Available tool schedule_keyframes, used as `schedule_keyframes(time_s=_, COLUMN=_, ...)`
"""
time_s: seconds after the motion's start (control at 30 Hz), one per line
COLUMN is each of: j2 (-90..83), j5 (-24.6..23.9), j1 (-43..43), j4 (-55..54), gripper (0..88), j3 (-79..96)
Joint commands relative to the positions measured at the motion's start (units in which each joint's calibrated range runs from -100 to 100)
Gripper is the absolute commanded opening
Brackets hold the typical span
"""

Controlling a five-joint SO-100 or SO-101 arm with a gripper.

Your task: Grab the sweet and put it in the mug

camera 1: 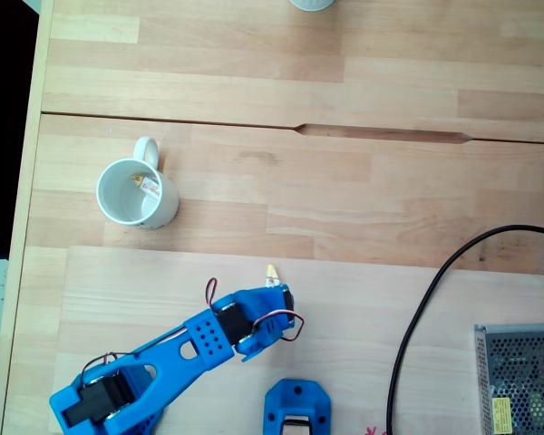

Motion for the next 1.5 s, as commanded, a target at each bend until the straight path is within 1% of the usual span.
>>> schedule_keyframes(time_s=0.0, j2=0.36, j5=-0.73, j1=0.37, j4=0.31, gripper=2.9, j3=-2.83)
schedule_keyframes(time_s=1.47, j2=1.30, j5=-0.73, j1=0.15, j4=0.15, gripper=2.8, j3=-3.90)
